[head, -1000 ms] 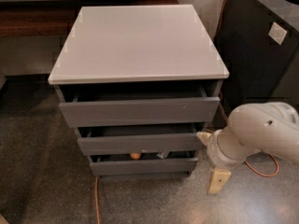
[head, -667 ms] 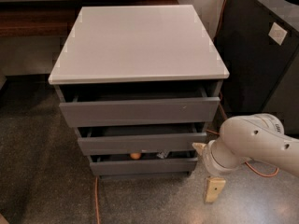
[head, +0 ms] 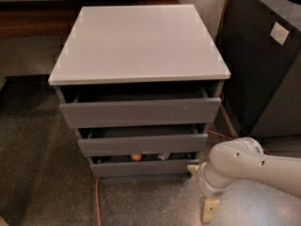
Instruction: Pick orange from bottom drawer and place on counter
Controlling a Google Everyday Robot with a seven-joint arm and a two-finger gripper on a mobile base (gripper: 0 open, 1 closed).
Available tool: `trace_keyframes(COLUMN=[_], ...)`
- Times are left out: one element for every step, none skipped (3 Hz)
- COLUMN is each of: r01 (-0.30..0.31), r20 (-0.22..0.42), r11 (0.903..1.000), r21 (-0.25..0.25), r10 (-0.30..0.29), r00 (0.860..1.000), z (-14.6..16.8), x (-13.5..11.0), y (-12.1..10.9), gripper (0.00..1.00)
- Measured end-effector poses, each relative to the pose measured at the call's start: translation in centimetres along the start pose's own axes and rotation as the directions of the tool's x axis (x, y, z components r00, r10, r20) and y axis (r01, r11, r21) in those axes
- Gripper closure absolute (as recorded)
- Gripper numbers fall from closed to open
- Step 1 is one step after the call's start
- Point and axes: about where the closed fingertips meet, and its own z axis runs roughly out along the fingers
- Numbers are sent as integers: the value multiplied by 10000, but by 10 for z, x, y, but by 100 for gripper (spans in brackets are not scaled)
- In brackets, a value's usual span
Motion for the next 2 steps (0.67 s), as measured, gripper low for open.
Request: trace_keyframes(r01=[0,141], r20=[0,-149], r11=[10000,9997], r21=[0,222], r10=[0,-137], r00=[10000,9998], z=[0,3], x=[0,-5], y=[0,-6], gripper=[0,0])
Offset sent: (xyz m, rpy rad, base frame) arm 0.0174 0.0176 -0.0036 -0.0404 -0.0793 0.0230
